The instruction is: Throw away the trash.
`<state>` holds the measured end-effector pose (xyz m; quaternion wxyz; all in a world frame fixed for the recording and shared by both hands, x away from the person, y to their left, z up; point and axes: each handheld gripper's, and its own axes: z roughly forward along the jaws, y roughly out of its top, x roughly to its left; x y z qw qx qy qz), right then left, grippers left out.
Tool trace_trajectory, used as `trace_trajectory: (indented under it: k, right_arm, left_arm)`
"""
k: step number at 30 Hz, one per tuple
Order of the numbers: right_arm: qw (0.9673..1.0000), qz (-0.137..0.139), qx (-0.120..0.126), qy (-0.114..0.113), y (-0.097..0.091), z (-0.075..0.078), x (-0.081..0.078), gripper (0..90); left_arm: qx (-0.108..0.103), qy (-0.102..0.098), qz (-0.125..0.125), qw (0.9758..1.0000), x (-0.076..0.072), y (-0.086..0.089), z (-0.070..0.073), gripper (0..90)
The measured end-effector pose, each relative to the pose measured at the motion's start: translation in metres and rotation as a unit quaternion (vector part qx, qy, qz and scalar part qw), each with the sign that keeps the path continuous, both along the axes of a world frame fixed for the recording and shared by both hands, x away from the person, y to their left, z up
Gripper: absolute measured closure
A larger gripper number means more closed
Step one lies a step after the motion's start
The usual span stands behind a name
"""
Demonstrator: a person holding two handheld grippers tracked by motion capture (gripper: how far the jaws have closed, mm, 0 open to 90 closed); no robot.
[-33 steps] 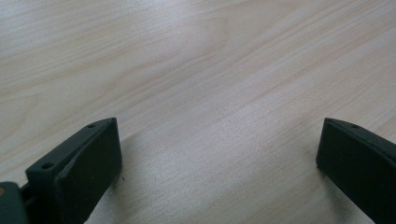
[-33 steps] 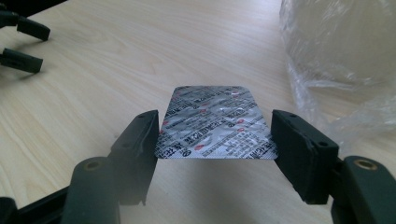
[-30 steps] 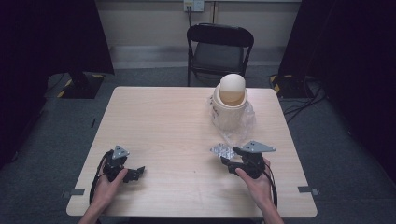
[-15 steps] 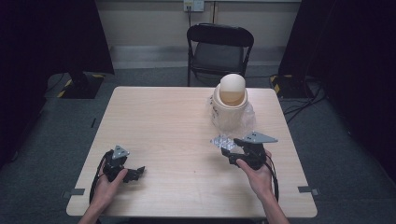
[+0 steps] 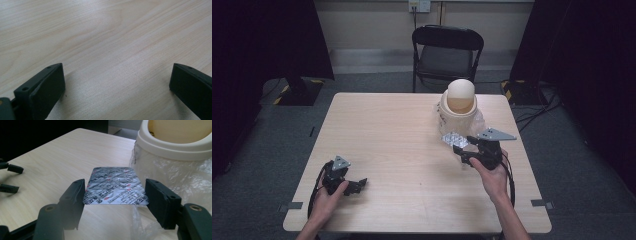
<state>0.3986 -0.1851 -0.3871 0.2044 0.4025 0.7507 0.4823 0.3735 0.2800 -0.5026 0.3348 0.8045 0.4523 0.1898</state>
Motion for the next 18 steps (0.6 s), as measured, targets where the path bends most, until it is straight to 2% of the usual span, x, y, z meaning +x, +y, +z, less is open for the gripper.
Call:
trace_trajectory:
  k: [8, 17, 18]
  right_arm:
    - [0.9999, -0.002, 0.008, -0.006, 0.003, 0.017, 0.012, 34.3]
    - [0.9998, -0.012, 0.004, -0.017, 0.002, 0.035, 0.025, 34.3]
    - [0.9997, -0.015, 0.003, -0.022, 0.001, 0.041, 0.029, 34.3]
  left_arm:
    - [0.000, 0.000, 0.000, 1.0000, 0.000, 0.000, 0.000, 0.0]
    - [0.000, 0.000, 0.000, 1.0000, 0.000, 0.000, 0.000, 0.0]
    - [0.000, 0.000, 0.000, 1.0000, 0.000, 0.000, 0.000, 0.0]
